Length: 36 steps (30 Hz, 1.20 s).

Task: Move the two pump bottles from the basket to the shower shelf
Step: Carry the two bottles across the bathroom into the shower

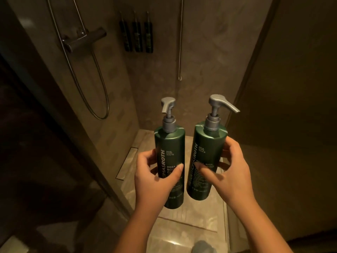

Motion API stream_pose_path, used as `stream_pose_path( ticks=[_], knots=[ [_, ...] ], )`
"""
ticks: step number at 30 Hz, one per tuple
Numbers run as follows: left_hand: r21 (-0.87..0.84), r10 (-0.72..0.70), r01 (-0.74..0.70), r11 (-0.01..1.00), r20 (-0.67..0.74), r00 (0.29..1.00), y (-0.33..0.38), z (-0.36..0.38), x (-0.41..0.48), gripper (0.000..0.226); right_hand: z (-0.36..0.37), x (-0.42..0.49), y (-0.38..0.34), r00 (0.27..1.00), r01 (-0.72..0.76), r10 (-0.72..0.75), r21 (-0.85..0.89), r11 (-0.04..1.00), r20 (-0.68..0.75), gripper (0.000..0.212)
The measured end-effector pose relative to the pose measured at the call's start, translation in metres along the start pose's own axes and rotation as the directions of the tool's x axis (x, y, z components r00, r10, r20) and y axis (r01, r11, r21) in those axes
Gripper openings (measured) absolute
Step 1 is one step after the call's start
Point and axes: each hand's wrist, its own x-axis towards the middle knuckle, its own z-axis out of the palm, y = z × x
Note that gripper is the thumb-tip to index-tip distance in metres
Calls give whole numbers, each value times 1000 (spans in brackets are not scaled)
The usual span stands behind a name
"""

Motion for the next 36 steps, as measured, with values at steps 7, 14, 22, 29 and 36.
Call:
stream_pose_path(
  ticks=[7,14,22,29,36],
  knots=[
    [29,15,-13,999,-86,996,3,69,86,49,-19,118,30,992,109,-110,11,994,65,73],
    [75,-14,35,997,-270,963,-1,105,138,51,-18,207,48,967,148,-158,64,987,199,74],
    [117,-45,110,987,-452,891,-11,90,169,53,30,258,51,909,184,-222,137,973,353,75],
    [130,-17,103,986,-538,843,-21,64,215,53,84,297,44,859,231,-290,187,955,422,74],
    [148,55,50,988,-626,778,-19,20,279,53,154,353,10,780,304,-403,274,913,478,73]
  ],
)
